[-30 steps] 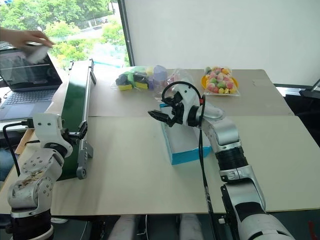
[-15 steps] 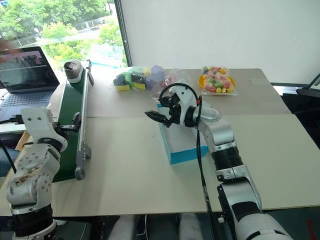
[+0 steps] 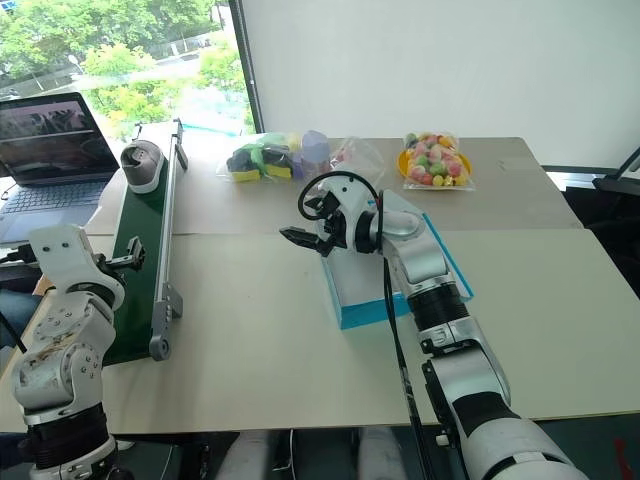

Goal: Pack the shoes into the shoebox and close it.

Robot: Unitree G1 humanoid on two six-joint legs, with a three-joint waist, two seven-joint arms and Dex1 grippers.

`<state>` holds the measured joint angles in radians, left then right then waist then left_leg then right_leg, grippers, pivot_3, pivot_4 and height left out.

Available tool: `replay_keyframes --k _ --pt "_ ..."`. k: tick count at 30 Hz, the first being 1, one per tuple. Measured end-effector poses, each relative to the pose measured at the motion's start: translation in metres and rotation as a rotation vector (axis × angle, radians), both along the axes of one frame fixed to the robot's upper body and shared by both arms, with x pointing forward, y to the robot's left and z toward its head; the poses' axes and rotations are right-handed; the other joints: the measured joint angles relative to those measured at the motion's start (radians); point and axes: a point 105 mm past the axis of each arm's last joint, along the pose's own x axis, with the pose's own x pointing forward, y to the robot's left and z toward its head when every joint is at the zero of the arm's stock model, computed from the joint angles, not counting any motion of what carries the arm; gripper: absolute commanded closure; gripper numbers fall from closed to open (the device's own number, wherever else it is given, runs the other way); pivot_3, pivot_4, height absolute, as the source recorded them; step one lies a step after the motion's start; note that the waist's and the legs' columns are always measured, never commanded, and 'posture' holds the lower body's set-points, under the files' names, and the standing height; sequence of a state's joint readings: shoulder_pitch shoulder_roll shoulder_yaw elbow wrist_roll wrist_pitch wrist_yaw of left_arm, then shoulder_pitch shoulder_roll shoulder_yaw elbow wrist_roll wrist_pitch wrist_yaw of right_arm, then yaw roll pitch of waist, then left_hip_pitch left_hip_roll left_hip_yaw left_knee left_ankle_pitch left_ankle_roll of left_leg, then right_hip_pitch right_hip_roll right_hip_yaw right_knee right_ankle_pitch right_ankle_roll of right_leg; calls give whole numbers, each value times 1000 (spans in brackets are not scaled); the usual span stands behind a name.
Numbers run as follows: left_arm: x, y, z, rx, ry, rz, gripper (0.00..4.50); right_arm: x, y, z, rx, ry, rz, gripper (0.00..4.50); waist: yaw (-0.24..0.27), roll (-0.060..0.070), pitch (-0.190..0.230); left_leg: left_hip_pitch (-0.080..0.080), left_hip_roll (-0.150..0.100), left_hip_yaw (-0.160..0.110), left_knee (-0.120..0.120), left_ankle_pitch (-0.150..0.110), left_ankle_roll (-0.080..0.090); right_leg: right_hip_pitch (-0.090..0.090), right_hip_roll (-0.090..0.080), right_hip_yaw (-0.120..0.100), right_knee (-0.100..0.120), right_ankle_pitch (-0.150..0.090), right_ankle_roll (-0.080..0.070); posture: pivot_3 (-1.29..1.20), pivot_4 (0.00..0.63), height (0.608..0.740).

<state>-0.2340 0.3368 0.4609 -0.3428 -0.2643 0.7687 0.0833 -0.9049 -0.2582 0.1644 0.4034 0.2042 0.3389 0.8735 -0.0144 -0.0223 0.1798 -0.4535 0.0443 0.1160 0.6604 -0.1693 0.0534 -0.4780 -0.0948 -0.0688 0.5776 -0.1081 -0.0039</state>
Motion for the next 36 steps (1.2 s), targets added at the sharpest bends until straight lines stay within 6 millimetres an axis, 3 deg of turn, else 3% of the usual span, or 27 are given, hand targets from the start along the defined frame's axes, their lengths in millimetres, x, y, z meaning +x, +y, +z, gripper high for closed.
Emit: replay_keyframes --k 6,12,27,28,30,33,36 --pt "9 15 -13 -17 33 -13 21 -15 8 3 -2 21 65 0 1 0 0 -1 1 0 0 0 0 -3 0 0 0 0 0 0 150 738" --pt "26 12 -17 -44 15 -70 21 -23 9 4 4 45 73 0 3 -1 0 -3 1 1 0 0 0 -4 -1 -1 0 0 -1 0 150 738" --pt "41 17 -35 -89 70 -63 21 -25 -4 4 7 54 2 0 1 -2 -1 -4 1 2 0 0 -1 -7 -1 -1 1 2 -2 0 150 738" --pt "41 17 -38 -104 75 -60 439 -25 -4 4 7 53 -1 0 1 -2 -1 -4 1 2 0 0 -1 -7 -1 -1 1 2 -2 0 150 738" --pt "42 17 -36 -163 47 -54 657 -24 -5 4 6 51 -9 0 1 -2 -1 -4 1 2 0 0 -1 -7 -1 -1 1 2 -2 0 150 738" --pt "43 18 -33 -221 17 -55 1702 -23 -7 5 3 49 -20 0 3 -2 -1 -4 1 2 0 0 -1 -7 -1 -1 1 2 -2 0 150 738" --pt "46 19 -29 -261 2 -49 2028 -23 -8 5 1 47 -26 0 6 -2 -1 -4 1 2 0 0 -2 -7 -1 -1 1 2 -2 0 150 738"
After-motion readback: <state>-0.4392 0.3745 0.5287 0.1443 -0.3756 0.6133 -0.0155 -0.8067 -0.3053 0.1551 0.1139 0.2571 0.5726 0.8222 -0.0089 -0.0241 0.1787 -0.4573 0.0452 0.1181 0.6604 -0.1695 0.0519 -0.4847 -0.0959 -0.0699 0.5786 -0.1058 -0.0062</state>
